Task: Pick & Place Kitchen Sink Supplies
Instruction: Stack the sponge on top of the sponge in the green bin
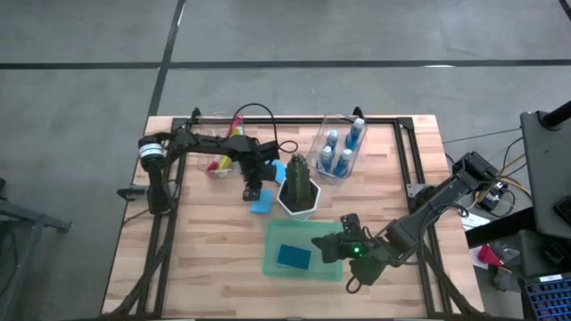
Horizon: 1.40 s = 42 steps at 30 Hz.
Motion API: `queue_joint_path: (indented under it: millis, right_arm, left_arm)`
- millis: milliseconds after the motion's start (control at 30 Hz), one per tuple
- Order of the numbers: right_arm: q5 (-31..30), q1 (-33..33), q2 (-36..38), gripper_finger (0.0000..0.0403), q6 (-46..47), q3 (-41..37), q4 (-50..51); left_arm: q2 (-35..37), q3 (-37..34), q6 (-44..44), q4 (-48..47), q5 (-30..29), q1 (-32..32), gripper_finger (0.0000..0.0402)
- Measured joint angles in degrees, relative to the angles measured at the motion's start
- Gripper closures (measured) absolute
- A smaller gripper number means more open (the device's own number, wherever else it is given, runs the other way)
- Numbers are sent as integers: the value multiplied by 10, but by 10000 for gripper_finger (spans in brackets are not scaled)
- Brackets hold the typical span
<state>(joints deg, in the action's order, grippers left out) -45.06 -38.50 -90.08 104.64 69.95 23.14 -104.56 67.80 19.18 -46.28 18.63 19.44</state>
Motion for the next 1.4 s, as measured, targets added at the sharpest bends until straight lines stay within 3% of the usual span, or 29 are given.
queue_joint_path:
  millis: [433,567,733,867,967,1233,1400]
  right_arm:
    - [0,0,0,318,-3,0,3]
    - [0,0,0,314,-9,0,1]
    - [0,0,0,316,4,0,-26]
    - [-8,1,0,312,-47,0,-85]
    - [-49,1,0,297,-71,0,-130]
    - [-135,3,0,210,-148,0,-208]
    - [-150,14,-10,172,-238,0,-299]
  left_arm:
    - [125,4,-45,-102,32,-2,401]
    - [170,4,-76,-115,58,-2,401]
    - [237,4,-151,-123,47,-5,401]
    - [296,4,-225,-109,18,-9,402]
    - [341,4,-272,-106,-17,-10,401]
    - [455,4,-416,-70,-165,-38,401]
    - [506,4,-472,-37,-196,-62,401]
